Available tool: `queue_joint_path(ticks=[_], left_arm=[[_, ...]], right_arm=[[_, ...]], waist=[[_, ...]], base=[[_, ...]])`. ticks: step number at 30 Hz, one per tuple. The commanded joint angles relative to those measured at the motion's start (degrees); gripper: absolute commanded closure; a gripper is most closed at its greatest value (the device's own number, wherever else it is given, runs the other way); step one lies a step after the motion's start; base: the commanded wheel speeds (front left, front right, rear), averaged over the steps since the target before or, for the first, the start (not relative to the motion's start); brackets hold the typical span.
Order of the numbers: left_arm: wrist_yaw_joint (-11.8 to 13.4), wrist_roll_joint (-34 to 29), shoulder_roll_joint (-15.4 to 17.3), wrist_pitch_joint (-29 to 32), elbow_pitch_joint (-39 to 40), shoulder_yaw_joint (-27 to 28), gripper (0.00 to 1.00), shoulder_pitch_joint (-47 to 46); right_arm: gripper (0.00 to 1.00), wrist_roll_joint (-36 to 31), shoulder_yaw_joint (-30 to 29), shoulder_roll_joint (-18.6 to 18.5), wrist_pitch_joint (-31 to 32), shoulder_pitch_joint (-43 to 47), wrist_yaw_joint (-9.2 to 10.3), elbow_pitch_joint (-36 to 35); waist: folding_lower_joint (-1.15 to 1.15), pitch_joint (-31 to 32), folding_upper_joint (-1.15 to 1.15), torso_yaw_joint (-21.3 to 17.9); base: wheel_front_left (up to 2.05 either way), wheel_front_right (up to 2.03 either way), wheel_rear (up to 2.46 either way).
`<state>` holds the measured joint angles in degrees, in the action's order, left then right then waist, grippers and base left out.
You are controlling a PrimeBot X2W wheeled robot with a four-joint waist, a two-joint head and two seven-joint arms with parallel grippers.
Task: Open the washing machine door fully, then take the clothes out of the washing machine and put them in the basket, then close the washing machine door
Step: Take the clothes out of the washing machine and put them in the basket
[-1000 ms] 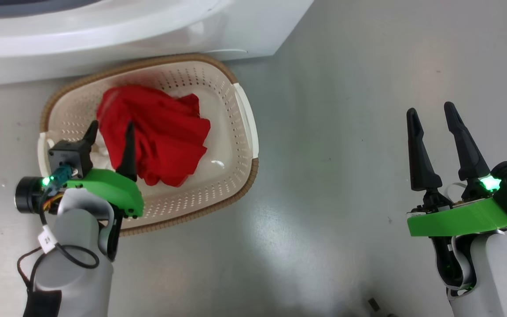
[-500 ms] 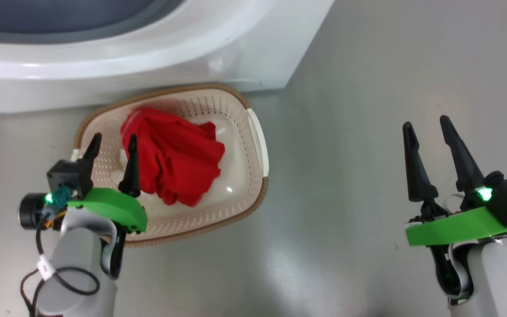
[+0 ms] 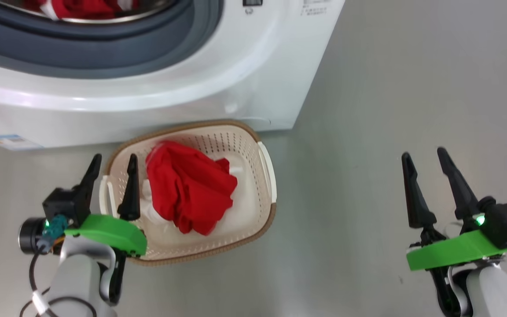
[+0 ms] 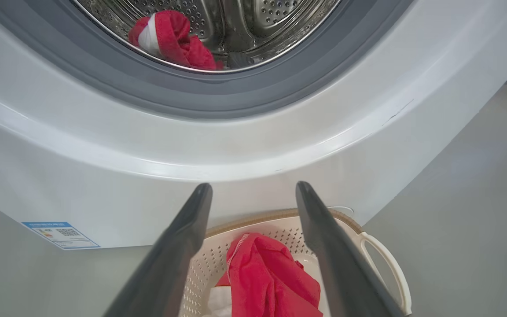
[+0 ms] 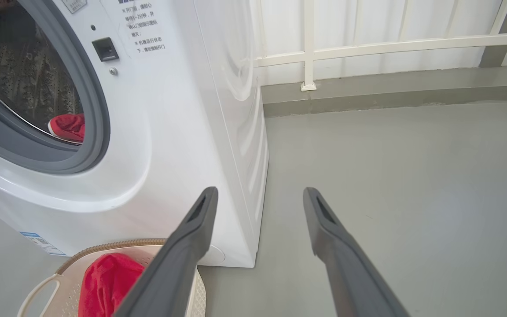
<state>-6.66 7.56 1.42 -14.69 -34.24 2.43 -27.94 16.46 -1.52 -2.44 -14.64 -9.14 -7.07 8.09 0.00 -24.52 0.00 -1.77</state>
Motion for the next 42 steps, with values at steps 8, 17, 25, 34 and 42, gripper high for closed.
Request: queue_joint_path(ticks=[8, 17, 25, 34, 42], left_arm=[[-0.61, -0.24, 1.46, -0.30, 6.04, 2.20, 0.00, 5.65], [-0.71, -0.50, 1.46, -0.30, 11.61, 2.39, 0.00, 11.01], [-0.75, 0.07, 1.46, -0.30, 15.95, 3.23, 0.00, 15.62], [-0.70, 0.12, 1.46, -0.30, 21.64, 4.34, 0.00, 22.01], [0.51, 1.04, 1.46, -0.30, 25.26, 3.78, 0.00, 25.41]], right_arm=[[0.00, -0.99, 0.70, -0.43, -0.36, 3.71, -0.42, -0.72], [0.00, -1.40, 0.49, -0.43, -0.36, 7.04, -0.42, -0.47], [0.00, -1.52, 0.26, -0.43, -0.36, 9.73, -0.42, -0.35], [0.00, -1.49, -0.11, -0.43, -0.36, 12.33, -0.42, -0.53], [0.00, -1.10, -0.71, -0.43, -0.36, 13.40, -0.42, -0.74]], waist=[[0.00, 6.25, 0.00, 1.30], [0.00, 10.71, 0.00, 1.76], [0.00, 13.77, 0.00, 1.99], [0.00, 16.06, 0.00, 2.00], [0.00, 16.14, 0.00, 1.98]], base=[[0.00, 0.00, 0.00], [0.00, 0.00, 0.00], [0.00, 0.00, 0.00], [0.00, 0.00, 0.00], [0.00, 0.00, 0.00]])
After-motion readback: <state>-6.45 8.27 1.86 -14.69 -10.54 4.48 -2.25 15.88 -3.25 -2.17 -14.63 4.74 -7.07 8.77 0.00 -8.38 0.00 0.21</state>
